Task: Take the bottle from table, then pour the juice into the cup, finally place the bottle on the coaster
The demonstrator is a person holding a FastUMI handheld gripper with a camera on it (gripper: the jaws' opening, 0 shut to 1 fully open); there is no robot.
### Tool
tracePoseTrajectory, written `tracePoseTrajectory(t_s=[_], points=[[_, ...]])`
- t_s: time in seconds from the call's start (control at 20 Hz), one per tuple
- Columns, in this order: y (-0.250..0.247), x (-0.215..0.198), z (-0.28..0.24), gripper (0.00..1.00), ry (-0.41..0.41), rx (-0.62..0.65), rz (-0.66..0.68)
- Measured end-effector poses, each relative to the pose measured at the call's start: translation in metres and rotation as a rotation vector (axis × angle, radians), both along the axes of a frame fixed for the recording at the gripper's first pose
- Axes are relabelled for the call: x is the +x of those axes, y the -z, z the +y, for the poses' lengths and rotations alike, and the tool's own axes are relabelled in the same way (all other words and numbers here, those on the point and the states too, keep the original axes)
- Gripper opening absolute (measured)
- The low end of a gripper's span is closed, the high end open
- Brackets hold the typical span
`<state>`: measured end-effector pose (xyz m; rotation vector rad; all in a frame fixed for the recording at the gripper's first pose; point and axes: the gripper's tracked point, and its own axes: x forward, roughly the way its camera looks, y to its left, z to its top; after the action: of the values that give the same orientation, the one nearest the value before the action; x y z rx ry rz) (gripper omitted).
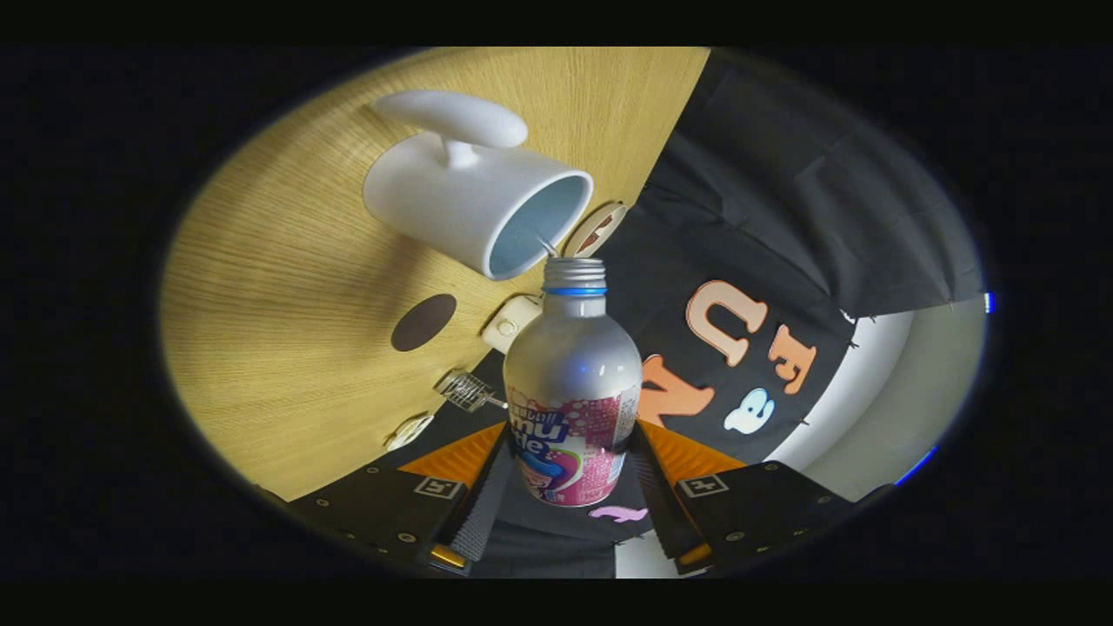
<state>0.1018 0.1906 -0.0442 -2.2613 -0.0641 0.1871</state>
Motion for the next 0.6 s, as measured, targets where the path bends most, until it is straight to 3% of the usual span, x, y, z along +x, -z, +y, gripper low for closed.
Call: tracePoseTrajectory(t_s=[0.35, 0.6], points=[[0.003, 0.001, -0.001, 0.75, -0.001, -0.028, 0.002], [0.011, -0.002, -0.007, 0.75, 0.044, 0.085, 0.036]])
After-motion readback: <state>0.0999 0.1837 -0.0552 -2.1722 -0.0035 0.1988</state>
